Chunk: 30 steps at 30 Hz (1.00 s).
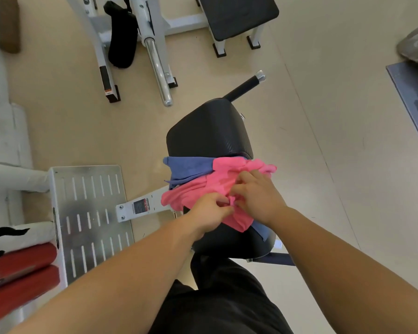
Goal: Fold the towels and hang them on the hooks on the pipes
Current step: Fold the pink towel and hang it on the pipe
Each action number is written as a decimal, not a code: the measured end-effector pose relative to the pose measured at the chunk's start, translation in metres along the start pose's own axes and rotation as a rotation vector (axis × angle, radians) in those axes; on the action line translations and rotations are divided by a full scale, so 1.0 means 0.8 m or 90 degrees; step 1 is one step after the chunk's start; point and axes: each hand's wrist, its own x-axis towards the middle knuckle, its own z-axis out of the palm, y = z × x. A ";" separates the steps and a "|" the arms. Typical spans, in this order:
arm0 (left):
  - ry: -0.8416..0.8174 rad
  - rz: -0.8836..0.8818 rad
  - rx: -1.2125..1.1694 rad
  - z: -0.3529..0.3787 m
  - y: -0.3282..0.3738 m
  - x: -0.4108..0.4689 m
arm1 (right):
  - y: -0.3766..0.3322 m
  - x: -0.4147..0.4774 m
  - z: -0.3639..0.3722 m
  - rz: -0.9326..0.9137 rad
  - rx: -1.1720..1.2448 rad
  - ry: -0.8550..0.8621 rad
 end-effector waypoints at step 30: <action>0.693 0.035 -0.345 -0.206 -0.116 -0.340 | -0.402 0.112 -0.198 -0.283 0.569 0.021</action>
